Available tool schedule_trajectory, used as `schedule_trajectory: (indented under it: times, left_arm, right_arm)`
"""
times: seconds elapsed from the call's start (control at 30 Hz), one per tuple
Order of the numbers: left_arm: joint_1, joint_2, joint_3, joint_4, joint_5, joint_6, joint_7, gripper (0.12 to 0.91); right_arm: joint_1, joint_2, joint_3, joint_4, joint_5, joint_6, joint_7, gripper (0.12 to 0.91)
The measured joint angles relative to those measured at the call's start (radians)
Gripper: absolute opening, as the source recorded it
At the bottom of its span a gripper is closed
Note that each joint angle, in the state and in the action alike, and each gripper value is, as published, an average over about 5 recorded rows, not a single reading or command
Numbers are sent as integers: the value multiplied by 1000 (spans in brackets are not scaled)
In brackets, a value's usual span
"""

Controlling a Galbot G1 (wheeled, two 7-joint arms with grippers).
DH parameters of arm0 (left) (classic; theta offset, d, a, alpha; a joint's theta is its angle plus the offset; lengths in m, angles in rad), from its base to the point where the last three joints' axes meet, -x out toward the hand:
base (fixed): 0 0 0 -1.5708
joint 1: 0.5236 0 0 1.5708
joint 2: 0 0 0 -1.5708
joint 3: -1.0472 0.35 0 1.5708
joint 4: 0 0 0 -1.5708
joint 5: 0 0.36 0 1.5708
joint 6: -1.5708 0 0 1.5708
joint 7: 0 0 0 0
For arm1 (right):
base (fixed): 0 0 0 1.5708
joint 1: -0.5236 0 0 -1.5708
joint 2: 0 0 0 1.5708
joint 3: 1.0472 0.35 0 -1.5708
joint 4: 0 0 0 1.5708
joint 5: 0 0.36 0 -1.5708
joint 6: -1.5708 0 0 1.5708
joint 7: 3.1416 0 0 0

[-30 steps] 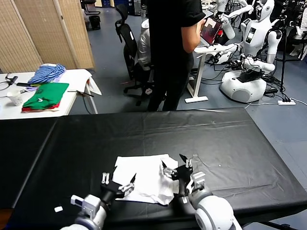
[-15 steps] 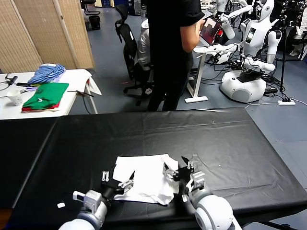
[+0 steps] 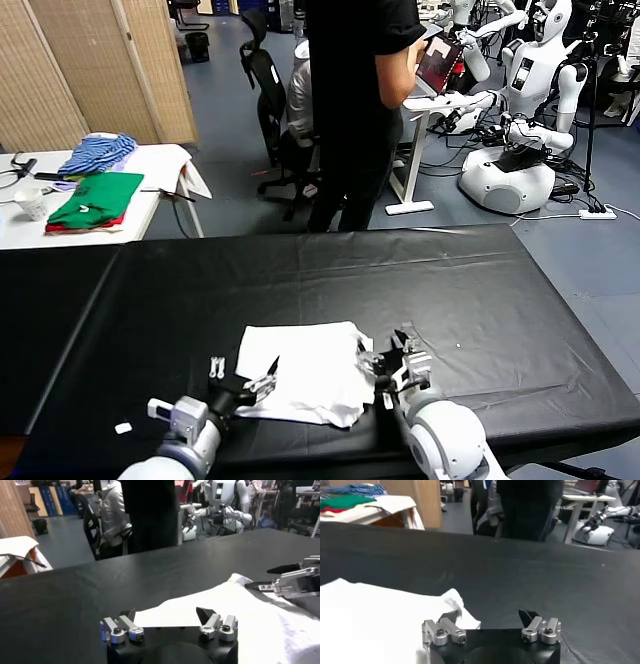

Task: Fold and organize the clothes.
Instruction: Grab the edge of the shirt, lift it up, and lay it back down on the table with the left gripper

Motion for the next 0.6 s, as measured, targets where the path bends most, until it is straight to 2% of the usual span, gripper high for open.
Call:
schedule_trajectory:
  times: [0.4, 0.6]
  left_arm:
    - [-12, -16, -50, 23, -147, 38, 4, 907]
    - [-13, -34, -97, 65, -206, 20, 28, 907]
  right_arm:
    - [-62, 1, 65, 113, 81, 102, -14, 907]
    - [-125, 5, 101, 223, 104, 104, -16, 907]
